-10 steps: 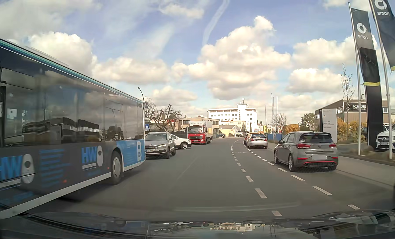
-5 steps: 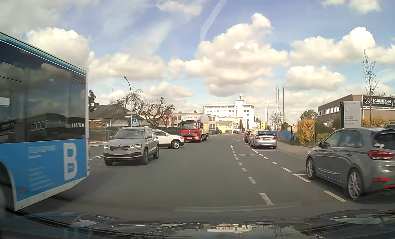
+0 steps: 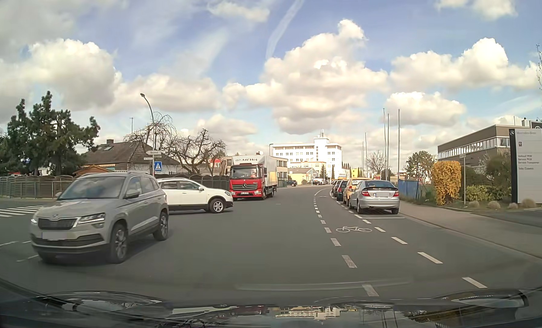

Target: Follow the waypoints while adhering to traffic rules and regulations

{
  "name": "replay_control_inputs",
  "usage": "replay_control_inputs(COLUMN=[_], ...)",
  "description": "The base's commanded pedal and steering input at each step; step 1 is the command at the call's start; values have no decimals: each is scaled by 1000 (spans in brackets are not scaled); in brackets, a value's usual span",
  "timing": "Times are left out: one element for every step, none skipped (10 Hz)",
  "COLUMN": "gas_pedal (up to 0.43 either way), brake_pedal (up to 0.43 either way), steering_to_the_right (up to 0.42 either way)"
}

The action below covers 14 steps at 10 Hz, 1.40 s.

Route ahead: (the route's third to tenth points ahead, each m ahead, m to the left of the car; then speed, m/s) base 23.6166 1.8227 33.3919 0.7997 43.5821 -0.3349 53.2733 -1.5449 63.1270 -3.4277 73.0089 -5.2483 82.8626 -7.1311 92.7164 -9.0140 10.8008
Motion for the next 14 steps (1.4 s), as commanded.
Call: replay_control_inputs(gas_pedal=[177, 177, 177, 157, 138, 138, 138, 130, 130, 110, 98, 79, 67, 67], brake_pedal=[0, 0, 0, 0, 0, 0, 0, 0, 0, 0, 0, 0, 0, 0], steering_to_the_right=[17, 12, 9, 8, 8, 8, 9, 9, 9, 9, 9, 9, 9, 9])
